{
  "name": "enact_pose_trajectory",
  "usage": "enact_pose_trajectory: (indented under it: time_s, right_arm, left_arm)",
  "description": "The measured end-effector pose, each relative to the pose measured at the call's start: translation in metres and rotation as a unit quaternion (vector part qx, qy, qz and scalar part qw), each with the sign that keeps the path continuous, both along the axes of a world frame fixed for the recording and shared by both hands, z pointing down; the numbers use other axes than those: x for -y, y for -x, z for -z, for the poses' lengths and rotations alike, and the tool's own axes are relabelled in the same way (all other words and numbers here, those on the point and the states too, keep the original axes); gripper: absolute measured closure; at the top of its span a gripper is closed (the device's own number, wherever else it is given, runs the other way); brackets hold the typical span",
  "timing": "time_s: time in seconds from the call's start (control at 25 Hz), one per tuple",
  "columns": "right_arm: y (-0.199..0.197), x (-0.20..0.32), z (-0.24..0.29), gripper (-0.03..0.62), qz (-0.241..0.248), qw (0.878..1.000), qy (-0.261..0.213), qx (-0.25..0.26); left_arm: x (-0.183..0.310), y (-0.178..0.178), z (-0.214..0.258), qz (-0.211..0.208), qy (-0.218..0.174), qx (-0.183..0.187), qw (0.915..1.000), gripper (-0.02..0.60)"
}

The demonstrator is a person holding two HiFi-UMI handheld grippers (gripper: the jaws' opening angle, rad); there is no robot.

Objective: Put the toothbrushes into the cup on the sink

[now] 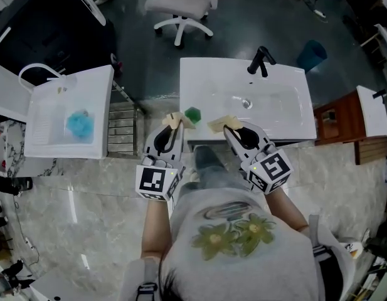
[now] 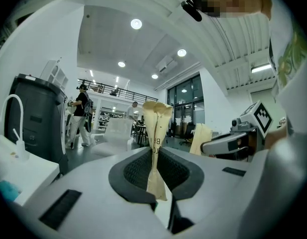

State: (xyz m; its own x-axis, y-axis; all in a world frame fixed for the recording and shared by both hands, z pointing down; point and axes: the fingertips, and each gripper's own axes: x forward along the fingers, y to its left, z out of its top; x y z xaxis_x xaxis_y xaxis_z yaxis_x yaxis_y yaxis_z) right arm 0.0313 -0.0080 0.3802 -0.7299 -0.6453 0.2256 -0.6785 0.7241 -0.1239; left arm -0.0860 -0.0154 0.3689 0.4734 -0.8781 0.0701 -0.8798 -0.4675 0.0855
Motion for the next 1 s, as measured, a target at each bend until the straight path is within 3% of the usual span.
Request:
enact_pose_trajectory:
  time_s: [0.36,0.56,1.0]
  right_arm:
    - [0.011,0.054,0.004,0.52,0.006,1.0,-0.003,0.007]
    - [0.016,0.068,-0.002,0.52,0.012,1.0,0.003,0.008]
    - [0.019,0.092,-0.013,0.52,0.006,1.0,0.014,0.012]
  left_arm:
    - [0.041,-0.003,-0.008,-0.024,-0.001,0.02,0.9995,0.537]
    - [0.05,-0.003,-0.017,-0.037,0.011,0.0,0.9992,0.537]
    - [0.071,-0.004,-0.048,-0.066,0.047,0.015,0.9966,0.537]
